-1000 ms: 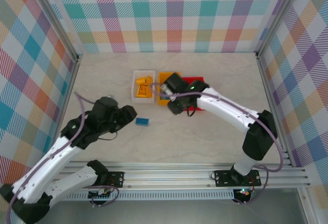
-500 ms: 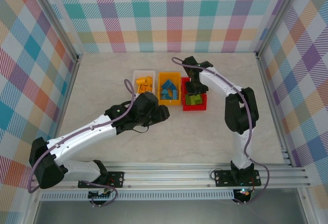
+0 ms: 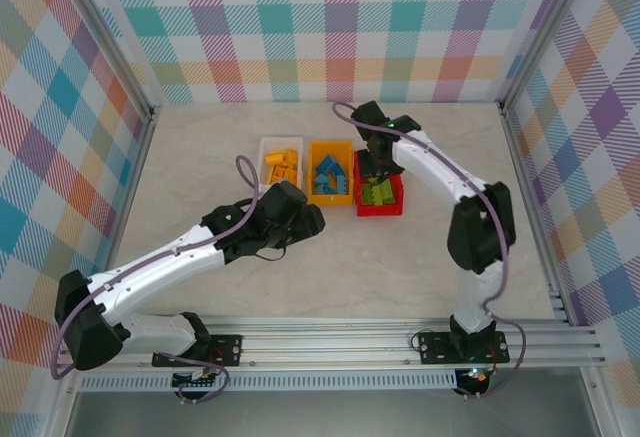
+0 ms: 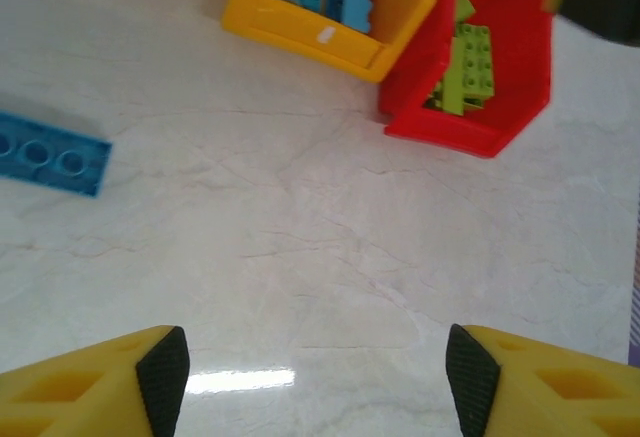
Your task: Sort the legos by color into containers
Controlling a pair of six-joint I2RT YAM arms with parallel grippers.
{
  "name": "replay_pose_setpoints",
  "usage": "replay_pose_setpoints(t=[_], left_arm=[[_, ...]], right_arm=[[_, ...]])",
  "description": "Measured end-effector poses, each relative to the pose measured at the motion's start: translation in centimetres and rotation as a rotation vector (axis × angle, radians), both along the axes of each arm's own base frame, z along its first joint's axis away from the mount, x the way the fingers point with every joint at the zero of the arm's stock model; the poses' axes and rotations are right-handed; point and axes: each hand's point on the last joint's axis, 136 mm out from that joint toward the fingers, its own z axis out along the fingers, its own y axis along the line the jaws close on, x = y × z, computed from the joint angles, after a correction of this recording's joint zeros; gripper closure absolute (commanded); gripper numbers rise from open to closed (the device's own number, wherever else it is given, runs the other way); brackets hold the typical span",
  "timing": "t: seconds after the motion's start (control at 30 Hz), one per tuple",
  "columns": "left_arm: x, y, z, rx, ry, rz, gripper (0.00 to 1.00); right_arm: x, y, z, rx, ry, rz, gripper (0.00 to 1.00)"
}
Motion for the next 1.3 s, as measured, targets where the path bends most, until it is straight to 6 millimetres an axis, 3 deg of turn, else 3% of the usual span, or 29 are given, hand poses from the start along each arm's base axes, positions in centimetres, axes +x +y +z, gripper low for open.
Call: replay_pose_setpoints(t=[0.13, 0.23, 0.37, 0.53, 0.7, 0.9, 1.1, 1.3], left_arm=[[0.7, 3.7, -2.2, -0.005, 0.080, 0.164, 0.23], [1.2, 6.8, -5.1, -0.004, 0.170, 0.318, 0.20], [1.8, 8.8, -8.1, -0.021, 0.268, 0.493, 0.14], [3.5, 8.4, -10.8, -0.072, 0.342, 0.639, 0.15], [4.5, 7.6, -13.4, -0.082, 0.440, 0.760, 0.14], [5.4, 7.2, -15.1, -0.115, 0.494, 0.867, 0.19], [6.7, 7.1, -16.4, -0.128, 0.515, 0.938, 0.47], [6.5, 7.1, -16.9, -0.127, 0.529, 0.957, 0.62]], right_arm=[[-4.9, 2.6, 5.8, 0.173, -0.160, 0.141, 0.39], [-10.9, 5.6, 7.6, 0.320, -0.216, 0.340, 0.32], [-17.7, 8.6, 5.6, 0.436, -0.147, 0.561, 0.28], [-21.9, 9.1, 2.8, 0.463, -0.048, 0.647, 0.27], [-23.5, 9.6, 3.3, 0.494, -0.043, 0.678, 0.27], [-24.2, 10.2, 3.3, 0.502, -0.037, 0.699, 0.27], [-24.5, 11.2, 2.6, 0.489, -0.013, 0.719, 0.28], [-24.6, 11.5, 2.3, 0.481, -0.011, 0.713, 0.29]])
